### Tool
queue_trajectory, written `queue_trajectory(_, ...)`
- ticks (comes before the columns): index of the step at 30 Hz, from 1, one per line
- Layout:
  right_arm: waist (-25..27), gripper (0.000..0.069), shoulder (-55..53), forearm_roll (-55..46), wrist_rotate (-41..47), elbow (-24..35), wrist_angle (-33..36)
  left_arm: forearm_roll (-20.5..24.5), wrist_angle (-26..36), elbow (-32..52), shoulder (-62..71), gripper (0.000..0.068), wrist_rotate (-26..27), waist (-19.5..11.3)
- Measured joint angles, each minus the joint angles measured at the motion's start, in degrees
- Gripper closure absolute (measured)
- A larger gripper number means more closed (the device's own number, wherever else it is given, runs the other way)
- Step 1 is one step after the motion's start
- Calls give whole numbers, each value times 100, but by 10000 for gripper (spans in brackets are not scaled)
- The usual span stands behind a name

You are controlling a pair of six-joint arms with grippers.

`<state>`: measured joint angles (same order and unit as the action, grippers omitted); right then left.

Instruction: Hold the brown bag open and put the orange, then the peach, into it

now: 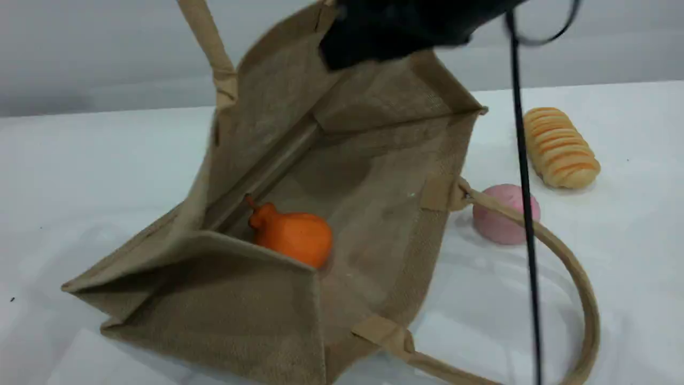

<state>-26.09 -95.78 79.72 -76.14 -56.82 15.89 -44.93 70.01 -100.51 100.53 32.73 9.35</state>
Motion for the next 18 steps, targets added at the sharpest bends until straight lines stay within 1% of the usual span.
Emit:
queue_trajectory(3, 398, 286, 353, -669, 613, 260, -30, 0, 0, 0, -20, 600, 0, 0)
queue_trajectory(6, 895, 286, 453, -1178, 1064, 554, -36, 0, 0, 0, -20, 600, 0, 0)
queue_trajectory(10, 1521, 287, 274, -1347, 1159, 775, -78, 0, 0, 0, -20, 600, 0, 0)
queue_trajectory(12, 1651, 287, 164, -1154, 1086, 770, -312, 0, 0, 0, -20, 600, 0, 0)
queue_trajectory(18, 1645, 287, -398, -949, 990, 758, -1036, 0, 0, 0, -20, 600, 0, 0)
